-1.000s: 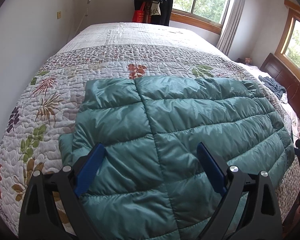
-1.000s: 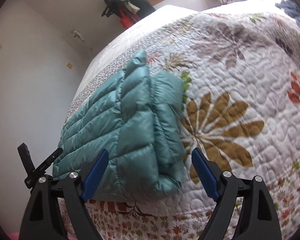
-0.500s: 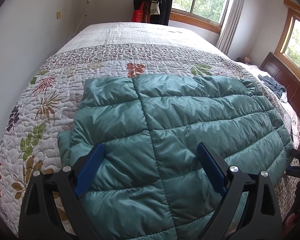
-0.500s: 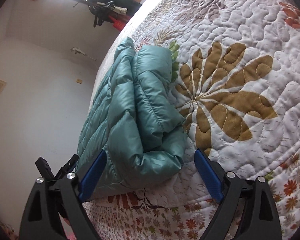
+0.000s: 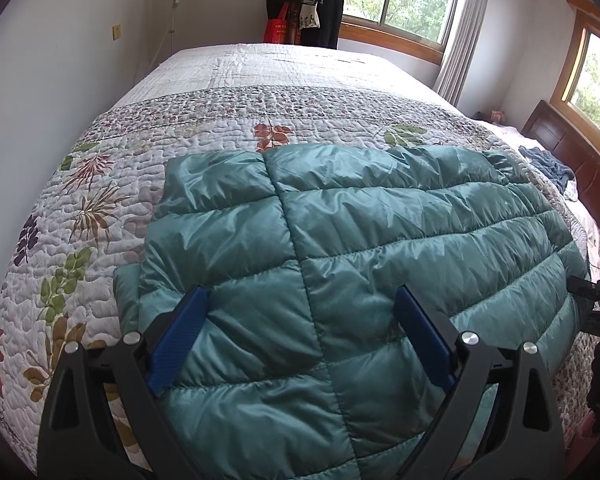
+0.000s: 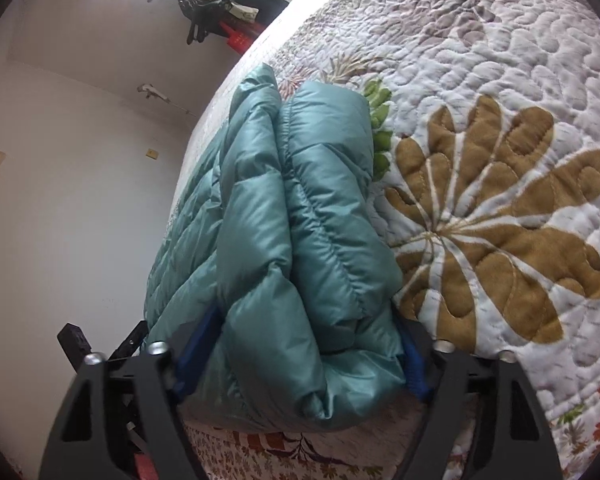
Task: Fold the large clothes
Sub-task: 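Grasp the jacket's folded side with the right gripper and lift it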
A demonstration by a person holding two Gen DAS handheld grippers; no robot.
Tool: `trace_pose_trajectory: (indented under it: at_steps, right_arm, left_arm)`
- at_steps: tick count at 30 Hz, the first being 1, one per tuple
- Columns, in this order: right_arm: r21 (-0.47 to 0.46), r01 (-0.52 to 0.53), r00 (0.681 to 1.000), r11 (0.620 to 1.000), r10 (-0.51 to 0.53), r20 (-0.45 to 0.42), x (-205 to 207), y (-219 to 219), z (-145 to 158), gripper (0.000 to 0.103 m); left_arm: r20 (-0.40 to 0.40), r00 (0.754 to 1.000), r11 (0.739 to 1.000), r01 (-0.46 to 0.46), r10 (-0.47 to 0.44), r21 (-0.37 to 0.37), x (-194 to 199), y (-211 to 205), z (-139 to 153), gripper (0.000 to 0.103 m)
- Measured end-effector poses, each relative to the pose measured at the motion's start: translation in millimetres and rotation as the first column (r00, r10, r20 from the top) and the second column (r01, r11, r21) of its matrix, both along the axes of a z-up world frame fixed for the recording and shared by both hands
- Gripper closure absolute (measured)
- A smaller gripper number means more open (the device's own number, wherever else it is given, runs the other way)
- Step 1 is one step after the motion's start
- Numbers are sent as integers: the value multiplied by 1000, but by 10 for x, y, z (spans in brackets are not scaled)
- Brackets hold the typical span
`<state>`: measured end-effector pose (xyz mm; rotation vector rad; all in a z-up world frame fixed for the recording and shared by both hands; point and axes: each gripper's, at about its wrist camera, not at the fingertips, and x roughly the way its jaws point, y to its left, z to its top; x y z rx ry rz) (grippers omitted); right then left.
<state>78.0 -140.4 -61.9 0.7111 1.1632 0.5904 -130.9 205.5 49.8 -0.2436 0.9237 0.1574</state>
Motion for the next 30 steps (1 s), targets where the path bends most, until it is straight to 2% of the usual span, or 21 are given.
trace_pose_trajectory:
  at_steps: [4, 7, 10, 13, 16, 21, 26, 30]
  right_arm:
    - [22, -16, 1000, 1000, 15, 23, -2, 32, 58, 62]
    - [25, -26, 997, 999, 24, 76, -27, 20, 227, 71]
    - [20, -21, 993, 1000, 18, 113, -90, 8, 339, 72]
    - [11, -7, 997, 1000, 7, 76, -107, -17, 238, 72]
    - [46, 1, 1000, 999, -2, 13, -62, -122, 34, 72]
    - [45, 11, 1000, 999, -11, 3, -51, -112, -16, 73]
    - [-56, 5, 996, 998, 0, 94, -108, 52, 358, 77]
    - [-142, -17, 980, 990, 45, 196, -195, 249, 801, 78]
  left_arm:
    - [-3, 1000, 1000, -1, 1, -2, 16, 16, -15, 8]
    - [1, 1000, 1000, 2, -2, -5, 17, 20, -19, 8]
    - [1, 1000, 1000, 10, -10, -2, 23, 9, -32, 8]
    - [0, 1000, 1000, 23, -23, 0, 36, 7, -57, 8]
    - [-10, 999, 999, 41, -41, -7, 60, 16, -90, 8]
    - [-24, 999, 999, 48, -49, -19, 97, 35, -143, 8]
    - [-34, 999, 999, 39, -40, -37, 112, 78, -179, 8]
    - [-37, 999, 999, 31, -33, -43, 119, 114, -192, 8]
